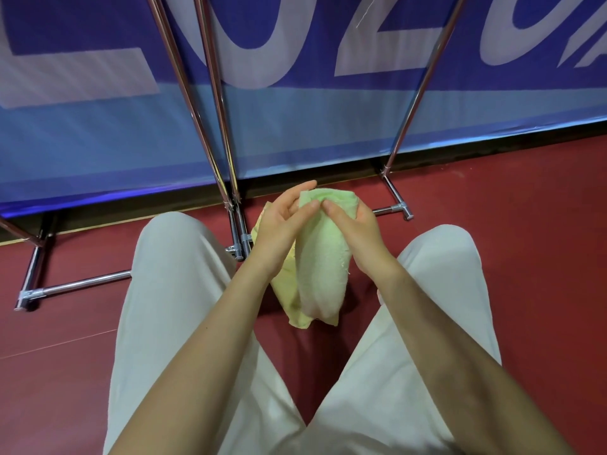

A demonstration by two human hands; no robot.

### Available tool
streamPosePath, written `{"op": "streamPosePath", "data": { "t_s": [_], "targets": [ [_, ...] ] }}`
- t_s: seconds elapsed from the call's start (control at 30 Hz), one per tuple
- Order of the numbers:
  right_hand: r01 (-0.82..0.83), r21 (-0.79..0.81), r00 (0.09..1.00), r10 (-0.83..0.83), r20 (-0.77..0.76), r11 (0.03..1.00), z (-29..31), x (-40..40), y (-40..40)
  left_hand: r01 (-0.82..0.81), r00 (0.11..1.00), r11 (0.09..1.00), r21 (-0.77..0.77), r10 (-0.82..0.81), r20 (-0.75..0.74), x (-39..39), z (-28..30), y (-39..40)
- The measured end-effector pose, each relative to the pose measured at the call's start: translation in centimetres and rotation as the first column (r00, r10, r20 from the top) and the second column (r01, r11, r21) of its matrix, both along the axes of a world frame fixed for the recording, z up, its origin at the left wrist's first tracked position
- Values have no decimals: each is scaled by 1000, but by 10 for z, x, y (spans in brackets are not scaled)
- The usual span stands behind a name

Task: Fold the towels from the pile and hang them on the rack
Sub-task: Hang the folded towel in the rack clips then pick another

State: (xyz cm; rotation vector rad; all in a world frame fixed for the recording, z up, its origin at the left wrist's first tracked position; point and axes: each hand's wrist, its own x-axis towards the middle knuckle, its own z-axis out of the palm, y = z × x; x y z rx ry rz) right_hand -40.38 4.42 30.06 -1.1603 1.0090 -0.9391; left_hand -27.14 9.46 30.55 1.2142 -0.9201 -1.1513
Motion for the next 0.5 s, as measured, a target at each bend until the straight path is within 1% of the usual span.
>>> {"op": "streamPosePath", "data": {
  "t_s": [0.03,0.13,0.3,0.37,0.5],
  "targets": [
    [-14,14,1000,14,13,1000,0,-2,1,9,1000,1000,-7,-9,20,0,0,0],
    [-85,34,996,83,32,996,-1,-5,4,-29,997,999,-19,30,71,2,-1,3],
    [-202,62,979,200,39,977,-14,-3,7,-95,994,995,-19,96,48,6,0,10],
    [-273,61,962,274,-11,960,-19,-2,7,-109,992,994,-32,111,52,10,2,12],
    [-345,104,905,360,-226,933,-35,7,5,-168,985,985,-46,170,34,23,7,18]
  ]
}}
